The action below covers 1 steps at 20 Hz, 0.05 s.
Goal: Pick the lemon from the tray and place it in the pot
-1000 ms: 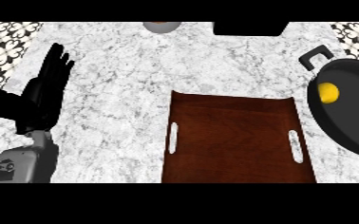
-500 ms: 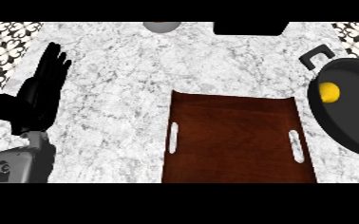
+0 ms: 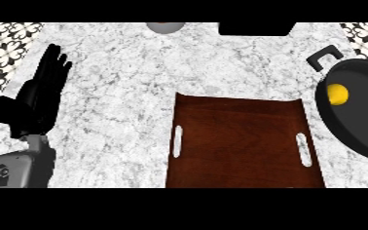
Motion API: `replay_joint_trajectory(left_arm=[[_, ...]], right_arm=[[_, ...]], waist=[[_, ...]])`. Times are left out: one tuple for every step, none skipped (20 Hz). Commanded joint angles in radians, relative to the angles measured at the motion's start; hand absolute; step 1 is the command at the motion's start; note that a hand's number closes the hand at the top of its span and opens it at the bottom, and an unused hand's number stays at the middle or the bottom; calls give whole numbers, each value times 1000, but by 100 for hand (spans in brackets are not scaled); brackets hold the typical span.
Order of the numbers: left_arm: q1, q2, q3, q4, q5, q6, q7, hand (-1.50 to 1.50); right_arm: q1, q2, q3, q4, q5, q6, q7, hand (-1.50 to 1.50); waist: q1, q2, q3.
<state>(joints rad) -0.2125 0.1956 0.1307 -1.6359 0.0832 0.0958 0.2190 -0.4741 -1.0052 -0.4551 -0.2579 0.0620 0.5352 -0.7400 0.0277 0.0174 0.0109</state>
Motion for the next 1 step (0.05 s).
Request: replay_joint_trajectory(left_arm=[[-43, 2, 5, 21, 3, 3, 7, 0]], right_arm=[[16, 3, 9, 7, 2, 148, -120, -150]], waist=[[0, 6, 2]])
